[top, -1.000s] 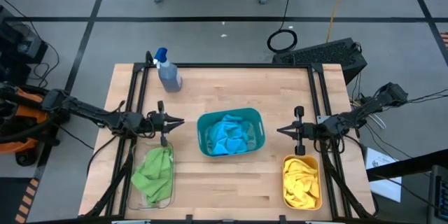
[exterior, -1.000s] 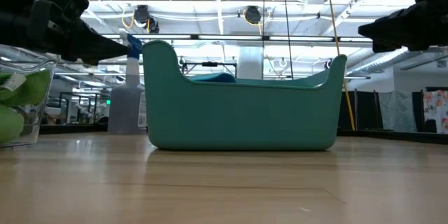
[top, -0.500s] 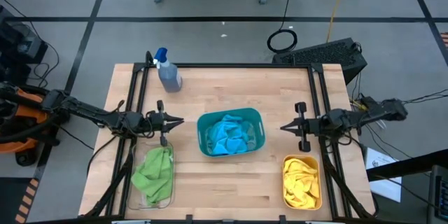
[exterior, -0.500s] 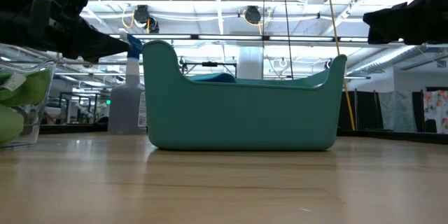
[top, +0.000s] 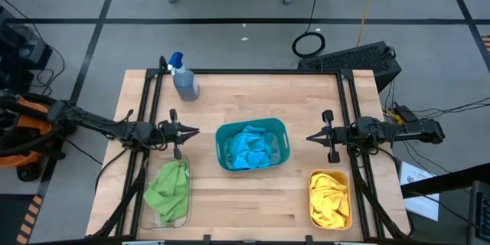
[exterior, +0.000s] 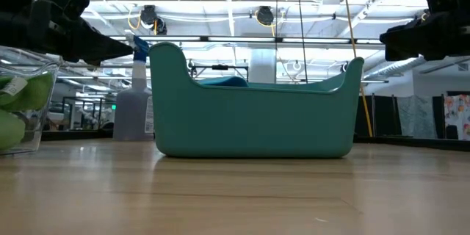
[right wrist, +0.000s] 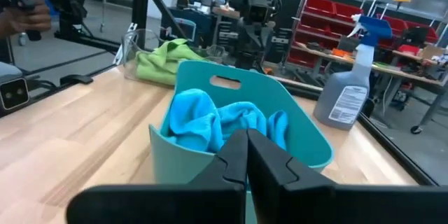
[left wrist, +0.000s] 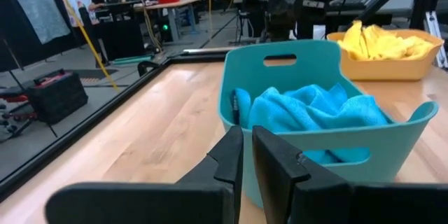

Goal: Sort microfiber towel by color & place in baskets
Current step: Return to Home Position

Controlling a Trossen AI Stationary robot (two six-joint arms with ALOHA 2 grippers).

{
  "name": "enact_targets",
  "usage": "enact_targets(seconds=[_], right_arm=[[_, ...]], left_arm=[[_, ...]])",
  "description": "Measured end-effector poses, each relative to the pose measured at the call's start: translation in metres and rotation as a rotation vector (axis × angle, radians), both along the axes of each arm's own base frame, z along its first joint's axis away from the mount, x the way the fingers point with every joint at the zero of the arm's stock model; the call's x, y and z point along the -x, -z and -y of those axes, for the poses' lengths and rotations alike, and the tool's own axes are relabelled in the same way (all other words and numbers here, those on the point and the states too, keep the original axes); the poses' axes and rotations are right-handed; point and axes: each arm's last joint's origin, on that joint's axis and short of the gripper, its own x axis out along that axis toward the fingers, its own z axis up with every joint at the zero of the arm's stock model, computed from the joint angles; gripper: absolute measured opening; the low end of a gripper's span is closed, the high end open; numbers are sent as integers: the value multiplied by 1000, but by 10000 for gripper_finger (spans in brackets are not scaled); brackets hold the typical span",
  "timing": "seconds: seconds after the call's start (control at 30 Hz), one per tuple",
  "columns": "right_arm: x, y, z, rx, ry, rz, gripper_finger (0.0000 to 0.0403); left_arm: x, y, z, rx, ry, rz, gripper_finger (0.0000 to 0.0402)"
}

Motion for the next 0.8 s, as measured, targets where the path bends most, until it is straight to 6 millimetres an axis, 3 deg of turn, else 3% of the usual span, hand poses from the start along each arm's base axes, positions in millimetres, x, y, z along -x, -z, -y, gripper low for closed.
enact_targets(seconds=[0.8], right_arm=[[0,0,-1,-7,-19,-5,0]], left_arm=[[13,1,-2,10,46,-13,40]])
